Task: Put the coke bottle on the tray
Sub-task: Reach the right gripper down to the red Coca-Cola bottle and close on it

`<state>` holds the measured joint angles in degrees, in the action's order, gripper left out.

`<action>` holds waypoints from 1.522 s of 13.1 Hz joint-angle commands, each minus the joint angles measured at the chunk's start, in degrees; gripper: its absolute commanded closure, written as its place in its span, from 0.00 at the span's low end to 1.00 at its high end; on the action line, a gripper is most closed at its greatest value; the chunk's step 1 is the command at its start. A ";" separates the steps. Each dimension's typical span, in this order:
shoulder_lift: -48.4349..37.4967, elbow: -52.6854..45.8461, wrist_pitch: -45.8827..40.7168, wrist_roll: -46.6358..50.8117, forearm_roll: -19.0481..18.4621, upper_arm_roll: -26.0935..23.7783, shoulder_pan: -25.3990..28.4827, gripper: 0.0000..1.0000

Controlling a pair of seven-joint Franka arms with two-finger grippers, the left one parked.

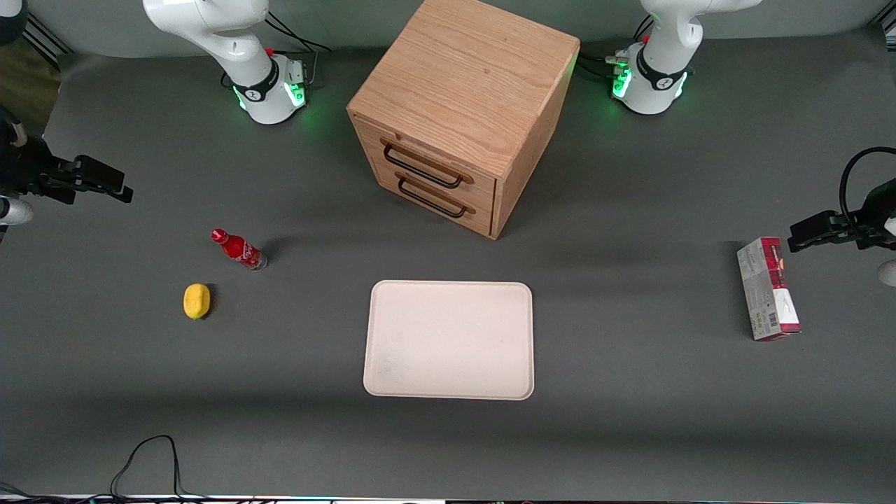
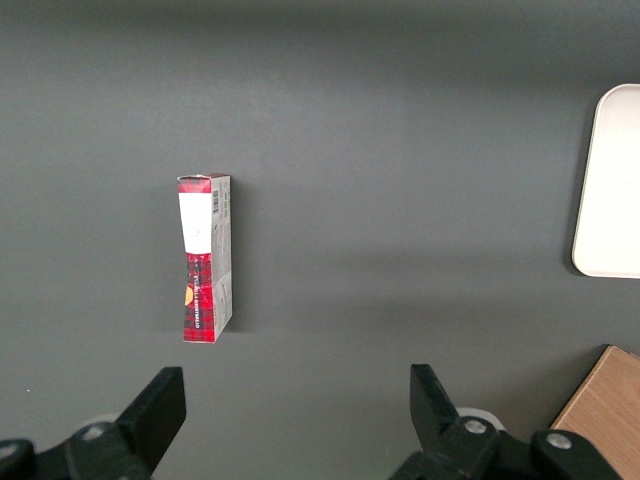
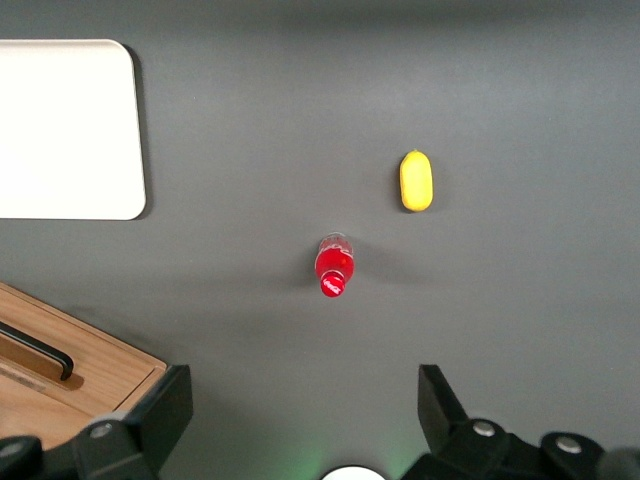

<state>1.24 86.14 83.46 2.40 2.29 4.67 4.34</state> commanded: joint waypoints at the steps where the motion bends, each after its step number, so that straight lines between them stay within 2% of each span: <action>1: 1.22 -2.30 -1.28 1.47 -0.71 -0.80 -0.56 0.00; 4: 1.31 -0.38 -1.46 1.47 -0.71 -0.89 -0.30 0.00; 6: -0.08 5.84 0.46 1.38 -0.71 -0.80 -0.03 0.00; 10: -11.49 32.26 20.55 1.21 -0.80 -0.89 0.05 0.00; 12: -12.66 41.35 30.84 0.85 -0.80 -0.89 0.05 0.00; 16: -11.52 54.54 49.30 0.77 -0.80 -1.59 0.14 0.00; 20: -7.31 57.38 58.38 0.42 -0.80 -1.77 0.14 0.00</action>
<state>-7.41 142.79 138.40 2.46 2.27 2.99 4.41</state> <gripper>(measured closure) 0.000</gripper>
